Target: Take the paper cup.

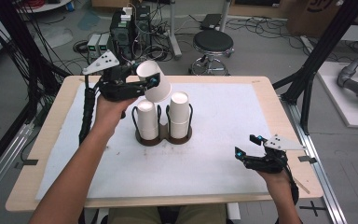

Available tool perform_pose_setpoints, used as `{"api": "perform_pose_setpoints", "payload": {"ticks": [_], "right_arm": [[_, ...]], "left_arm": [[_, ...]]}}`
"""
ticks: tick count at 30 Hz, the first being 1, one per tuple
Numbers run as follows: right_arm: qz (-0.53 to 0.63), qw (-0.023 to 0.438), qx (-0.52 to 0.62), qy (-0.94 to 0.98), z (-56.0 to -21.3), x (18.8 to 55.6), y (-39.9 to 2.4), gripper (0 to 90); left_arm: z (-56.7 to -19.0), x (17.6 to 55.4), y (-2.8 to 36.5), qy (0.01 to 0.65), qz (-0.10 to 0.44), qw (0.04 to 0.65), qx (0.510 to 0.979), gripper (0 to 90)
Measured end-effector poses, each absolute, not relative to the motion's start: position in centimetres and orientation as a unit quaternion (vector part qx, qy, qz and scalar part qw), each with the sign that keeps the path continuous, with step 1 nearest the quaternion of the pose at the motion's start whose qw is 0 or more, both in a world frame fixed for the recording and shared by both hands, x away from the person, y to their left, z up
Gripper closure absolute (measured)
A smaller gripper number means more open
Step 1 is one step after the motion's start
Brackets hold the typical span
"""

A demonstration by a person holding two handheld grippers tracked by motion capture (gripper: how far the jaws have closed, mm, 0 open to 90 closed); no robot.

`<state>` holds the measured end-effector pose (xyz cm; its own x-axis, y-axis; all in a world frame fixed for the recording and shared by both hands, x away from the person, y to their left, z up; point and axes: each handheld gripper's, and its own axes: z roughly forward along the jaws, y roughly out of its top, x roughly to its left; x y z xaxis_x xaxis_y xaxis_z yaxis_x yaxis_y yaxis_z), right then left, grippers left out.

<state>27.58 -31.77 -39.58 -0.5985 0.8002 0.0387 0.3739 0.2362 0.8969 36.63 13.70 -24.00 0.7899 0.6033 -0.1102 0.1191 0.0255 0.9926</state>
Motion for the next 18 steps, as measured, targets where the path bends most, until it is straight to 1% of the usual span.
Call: {"api": "perform_pose_setpoints", "payload": {"ticks": [5,11,18], "right_arm": [[0.483,0.221,0.388,0.753,-39.5,28.0,-31.5,21.8],[0.479,0.217,0.385,0.758,-39.6,28.3,-31.1,21.7],[0.484,0.217,0.374,0.76,-39.2,28.1,-30.7,21.8]], "left_arm": [[-24.9,35.2,15.1,0.257,0.174,0.659,0.685,33.6],[-26.1,34.2,15.5,0.251,0.176,0.651,0.695,33.5],[-27.6,33.2,15.3,0.245,0.165,0.641,0.709,33.4]]}}
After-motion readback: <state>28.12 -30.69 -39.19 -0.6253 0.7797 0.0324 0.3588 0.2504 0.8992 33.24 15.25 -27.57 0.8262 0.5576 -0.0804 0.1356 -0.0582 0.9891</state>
